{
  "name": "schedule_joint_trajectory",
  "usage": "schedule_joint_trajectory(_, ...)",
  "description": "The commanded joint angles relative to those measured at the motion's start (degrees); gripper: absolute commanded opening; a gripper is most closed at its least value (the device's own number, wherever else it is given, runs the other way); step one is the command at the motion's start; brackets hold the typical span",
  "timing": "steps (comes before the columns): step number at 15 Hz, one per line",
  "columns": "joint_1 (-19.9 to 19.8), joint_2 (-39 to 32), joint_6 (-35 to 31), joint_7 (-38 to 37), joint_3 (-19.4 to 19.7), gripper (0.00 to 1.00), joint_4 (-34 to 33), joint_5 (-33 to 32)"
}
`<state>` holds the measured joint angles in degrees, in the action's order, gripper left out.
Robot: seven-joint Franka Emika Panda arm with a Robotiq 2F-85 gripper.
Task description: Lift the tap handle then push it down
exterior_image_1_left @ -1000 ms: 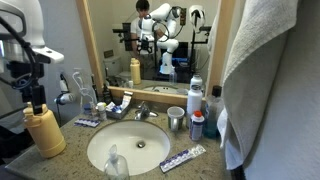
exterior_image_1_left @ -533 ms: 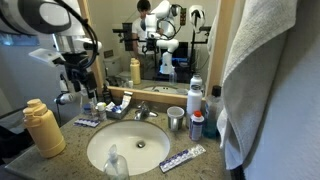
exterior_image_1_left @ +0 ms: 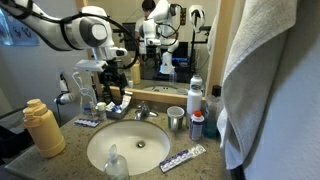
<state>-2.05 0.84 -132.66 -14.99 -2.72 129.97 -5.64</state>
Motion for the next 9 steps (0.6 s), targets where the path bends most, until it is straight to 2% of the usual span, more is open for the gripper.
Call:
schedule_joint_trajectory(1,-0.35,-9.01,-0.79,5.82,2.76,1.00,-7.81,-0.15)
schedule_joint_trajectory(5,-1.36,-16.67,0.28,13.94,4.80,1.00,-15.10,1.42)
schedule_joint_trajectory(9,-3.24,-22.42,1.57,22.55,4.53,1.00,-21.27,3.16)
